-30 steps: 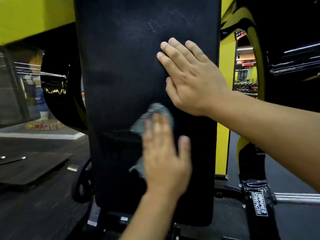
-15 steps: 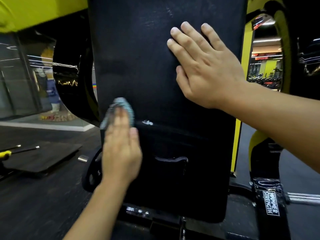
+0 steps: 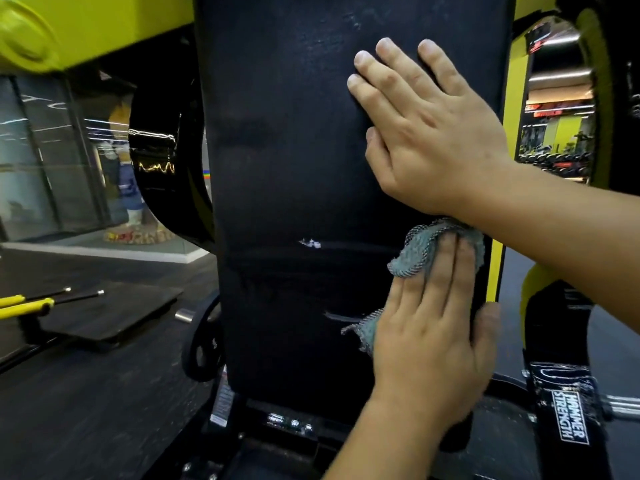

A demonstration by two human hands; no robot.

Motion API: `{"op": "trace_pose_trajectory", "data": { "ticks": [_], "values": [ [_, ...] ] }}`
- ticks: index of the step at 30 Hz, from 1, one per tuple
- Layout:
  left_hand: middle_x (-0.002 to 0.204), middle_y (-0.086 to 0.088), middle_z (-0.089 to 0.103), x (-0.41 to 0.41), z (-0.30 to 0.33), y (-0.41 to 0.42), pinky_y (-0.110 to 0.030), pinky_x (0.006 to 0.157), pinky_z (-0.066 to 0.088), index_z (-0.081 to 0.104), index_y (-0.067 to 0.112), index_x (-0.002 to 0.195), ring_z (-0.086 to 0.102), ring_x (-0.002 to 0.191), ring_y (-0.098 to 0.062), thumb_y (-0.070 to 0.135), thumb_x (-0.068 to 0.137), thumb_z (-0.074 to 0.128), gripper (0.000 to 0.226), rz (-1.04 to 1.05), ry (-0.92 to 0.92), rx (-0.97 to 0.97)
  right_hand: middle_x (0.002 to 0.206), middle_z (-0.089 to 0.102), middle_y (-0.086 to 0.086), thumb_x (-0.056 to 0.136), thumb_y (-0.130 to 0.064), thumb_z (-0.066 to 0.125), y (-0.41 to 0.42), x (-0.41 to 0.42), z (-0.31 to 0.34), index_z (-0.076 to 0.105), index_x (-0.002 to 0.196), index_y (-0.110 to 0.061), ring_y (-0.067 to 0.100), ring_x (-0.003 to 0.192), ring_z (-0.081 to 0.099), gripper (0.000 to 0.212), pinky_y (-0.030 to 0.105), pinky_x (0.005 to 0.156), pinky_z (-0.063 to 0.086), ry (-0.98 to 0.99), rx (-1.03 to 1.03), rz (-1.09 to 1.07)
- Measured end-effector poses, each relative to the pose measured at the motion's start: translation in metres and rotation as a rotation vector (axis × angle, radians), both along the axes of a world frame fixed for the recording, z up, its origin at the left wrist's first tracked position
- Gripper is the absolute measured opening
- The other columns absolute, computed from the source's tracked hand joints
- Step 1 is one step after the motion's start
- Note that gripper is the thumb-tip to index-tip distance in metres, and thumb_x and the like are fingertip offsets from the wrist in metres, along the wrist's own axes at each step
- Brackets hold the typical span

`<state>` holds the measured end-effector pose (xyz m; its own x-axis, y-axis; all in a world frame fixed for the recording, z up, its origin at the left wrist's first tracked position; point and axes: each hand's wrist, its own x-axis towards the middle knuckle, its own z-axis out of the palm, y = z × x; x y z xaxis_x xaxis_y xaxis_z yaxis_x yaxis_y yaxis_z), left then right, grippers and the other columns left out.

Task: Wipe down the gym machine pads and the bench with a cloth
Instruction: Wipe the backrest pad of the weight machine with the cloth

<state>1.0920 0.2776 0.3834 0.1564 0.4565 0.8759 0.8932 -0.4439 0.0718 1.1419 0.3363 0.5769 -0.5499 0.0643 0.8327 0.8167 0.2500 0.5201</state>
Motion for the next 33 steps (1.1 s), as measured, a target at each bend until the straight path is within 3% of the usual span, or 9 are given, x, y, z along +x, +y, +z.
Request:
{"op": "trace_pose_trajectory", "data": {
  "ticks": [5,7,11,14,19,24,27,29,33],
  "values": [
    [0.166,-0.003,0.033,-0.097,0.004,0.013,-0.043,0.124,0.029,0.034,0.015,0.159,0.033,0.153,-0.018,0.03,0.108,0.044,0.053,0.028,0.099,0.109,0.169,0.027,0.011,0.107,-0.032,0.028,-0.001,-0.002,0.0,0.032,0.159,-0.008,0.029,0.158,0.019,0.058,0.053,0.128,0.01,-0.025,0.001,0.005],
    [0.168,-0.003,0.027,-0.145,0.0,0.016,-0.044,0.126,0.026,0.026,0.013,0.16,0.025,0.156,-0.015,0.027,0.109,0.038,0.055,0.111,-0.035,0.095,0.169,0.026,0.01,0.106,-0.034,0.028,-0.001,-0.001,-0.001,0.031,0.16,-0.008,0.028,0.158,0.018,0.059,0.053,0.128,0.009,-0.036,-0.009,0.002],
    [0.166,0.026,-0.004,-0.183,0.003,0.016,-0.033,0.129,0.006,0.006,0.029,0.164,-0.008,0.155,0.004,0.038,0.11,0.024,0.058,0.193,-0.457,-0.079,0.169,0.026,0.01,0.106,-0.036,0.027,-0.001,-0.001,-0.004,0.031,0.16,-0.008,0.028,0.159,0.017,0.061,0.053,0.128,0.009,-0.059,-0.007,-0.002],
    [0.167,0.017,-0.004,-0.137,0.006,0.015,-0.032,0.129,0.0,0.006,0.023,0.164,-0.01,0.156,-0.002,0.042,0.106,0.024,0.064,0.154,-0.548,-0.044,0.17,0.025,0.01,0.106,-0.036,0.027,-0.001,0.0,-0.007,0.029,0.161,-0.008,0.028,0.159,0.016,0.062,0.053,0.128,0.01,-0.071,-0.006,-0.008],
    [0.172,0.004,0.011,-0.059,-0.027,0.002,-0.036,0.13,0.008,0.02,0.016,0.164,0.002,0.16,-0.014,0.038,0.11,0.033,0.06,0.071,-0.106,-0.003,0.17,0.023,0.01,0.107,-0.034,0.027,-0.002,0.0,-0.02,0.027,0.162,-0.008,0.027,0.159,0.015,0.061,0.052,0.128,0.01,-0.075,-0.002,-0.005],
    [0.167,-0.003,0.031,-0.11,-0.013,0.001,-0.044,0.125,0.027,0.035,0.011,0.159,0.029,0.154,-0.019,0.023,0.108,0.042,0.054,0.014,0.118,0.02,0.17,0.024,0.01,0.107,-0.033,0.028,-0.005,0.001,-0.028,0.028,0.161,-0.008,0.028,0.159,0.017,0.06,0.053,0.128,0.011,-0.081,-0.01,0.01],
    [0.167,-0.008,0.031,-0.171,-0.007,0.011,-0.046,0.124,0.027,0.034,0.005,0.158,0.029,0.155,-0.02,0.021,0.106,0.038,0.055,0.102,-0.066,0.035,0.17,0.023,0.01,0.106,-0.034,0.027,-0.007,0.0,-0.032,0.028,0.162,-0.008,0.028,0.159,0.017,0.061,0.053,0.128,0.011,-0.113,-0.031,0.007],
    [0.171,0.01,0.013,-0.197,-0.002,0.013,-0.036,0.129,0.014,0.02,0.019,0.164,0.011,0.158,-0.008,0.029,0.109,0.031,0.057,0.146,-0.302,-0.058,0.17,0.023,0.01,0.106,-0.034,0.027,-0.008,0.003,-0.034,0.027,0.162,-0.009,0.028,0.159,0.016,0.061,0.053,0.128,0.011,-0.134,-0.04,-0.001],
    [0.171,0.013,-0.002,-0.158,0.006,0.016,-0.03,0.129,0.0,0.009,0.019,0.165,-0.008,0.157,-0.003,0.041,0.108,0.027,0.064,0.159,-0.613,-0.077,0.17,0.023,0.009,0.106,-0.033,0.027,-0.007,0.006,-0.037,0.027,0.162,-0.009,0.028,0.159,0.016,0.061,0.053,0.128,0.01,-0.149,-0.037,-0.026]
  ]
}}
